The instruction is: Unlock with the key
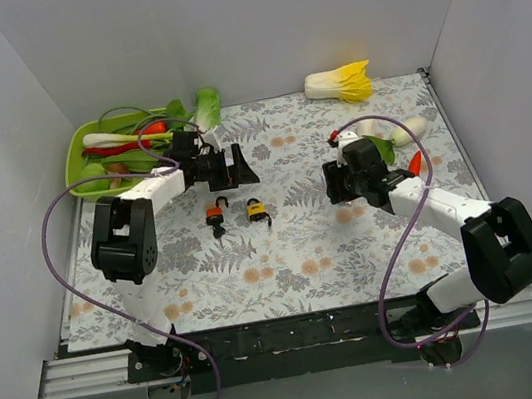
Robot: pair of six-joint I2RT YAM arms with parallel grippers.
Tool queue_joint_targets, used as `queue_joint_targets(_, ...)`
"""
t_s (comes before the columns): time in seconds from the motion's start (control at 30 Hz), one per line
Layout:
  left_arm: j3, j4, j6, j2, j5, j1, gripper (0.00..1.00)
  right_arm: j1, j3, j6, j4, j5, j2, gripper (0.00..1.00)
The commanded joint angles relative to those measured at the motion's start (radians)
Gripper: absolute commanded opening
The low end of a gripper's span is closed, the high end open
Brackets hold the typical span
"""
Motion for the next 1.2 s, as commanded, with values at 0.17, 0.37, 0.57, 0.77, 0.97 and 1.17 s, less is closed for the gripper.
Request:
queue_joint_targets(0.17, 0.035, 0.003, 0.038, -0.191, -0.134, -0.049, 0.98, -0.068, -0.006, 0.057, 0.043, 0.064, 0.086, 0.58)
queue_joint_targets(0.37, 0.055, 0.029, 0.018, -0.278, -0.166, -0.063, 0.98, -0.104, -0.01, 0.096, 0.056, -0.001, 0.144, 0.55)
queue_joint_targets(0.57, -0.014, 0.075, 0.018, -0.32, -0.163, -0.063, 0.98, -0.121, -0.015, 0.112, 0.066, -0.021, 0.169, 0.51)
queue_joint_targets(0.77, -0.051, 0.084, 0.017, -0.321, -0.171, -0.063, 0.98, -0.121, -0.039, 0.124, 0.067, -0.024, 0.185, 0.49)
queue_joint_targets(0.97, -0.071, 0.088, 0.02, -0.347, -0.188, -0.061, 0.98, -0.121, -0.047, 0.13, 0.103, -0.018, 0.21, 0.45)
queue_joint_targets(1.17, -0.078, 0.091, 0.024, -0.356, -0.188, -0.063, 0.98, -0.121, -0.055, 0.129, 0.124, -0.022, 0.213, 0.36)
